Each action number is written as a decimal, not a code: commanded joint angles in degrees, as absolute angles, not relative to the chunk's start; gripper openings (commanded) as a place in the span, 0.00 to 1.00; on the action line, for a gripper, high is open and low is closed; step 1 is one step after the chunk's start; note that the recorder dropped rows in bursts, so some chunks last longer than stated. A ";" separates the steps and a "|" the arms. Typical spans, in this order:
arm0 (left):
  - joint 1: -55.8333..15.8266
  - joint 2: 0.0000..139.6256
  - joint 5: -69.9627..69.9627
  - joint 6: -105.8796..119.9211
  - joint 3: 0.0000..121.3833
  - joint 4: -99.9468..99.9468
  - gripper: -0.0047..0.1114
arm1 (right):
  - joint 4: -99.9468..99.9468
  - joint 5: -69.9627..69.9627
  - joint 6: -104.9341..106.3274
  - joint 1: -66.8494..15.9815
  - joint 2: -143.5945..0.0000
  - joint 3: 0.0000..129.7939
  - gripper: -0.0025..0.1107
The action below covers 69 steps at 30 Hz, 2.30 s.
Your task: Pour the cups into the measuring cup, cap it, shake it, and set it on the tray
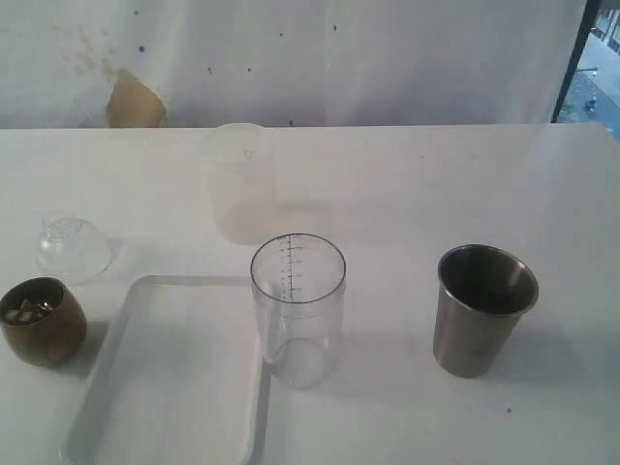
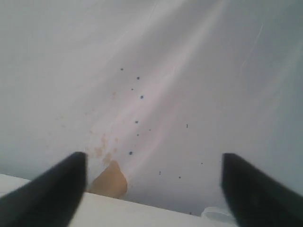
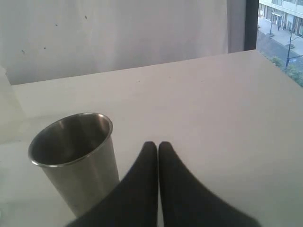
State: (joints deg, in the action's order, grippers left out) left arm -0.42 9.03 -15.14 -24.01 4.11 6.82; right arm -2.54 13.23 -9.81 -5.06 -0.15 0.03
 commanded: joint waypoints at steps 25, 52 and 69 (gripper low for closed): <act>-0.69 58.48 -40.39 -16.36 0.00 18.50 0.95 | -2.81 12.72 -9.83 -5.08 0.00 0.00 0.02; -0.69 87.39 -49.46 -10.56 4.50 18.32 0.95 | -2.81 12.72 -9.83 -5.08 0.00 0.00 0.02; -0.69 100.73 -56.54 -5.82 8.47 14.18 0.95 | -2.81 12.72 -9.83 -5.08 0.00 0.00 0.02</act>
State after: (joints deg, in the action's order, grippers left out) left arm -0.54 99.96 -54.49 -6.38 8.08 15.81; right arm -2.54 13.23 -9.81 -5.06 -0.15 0.03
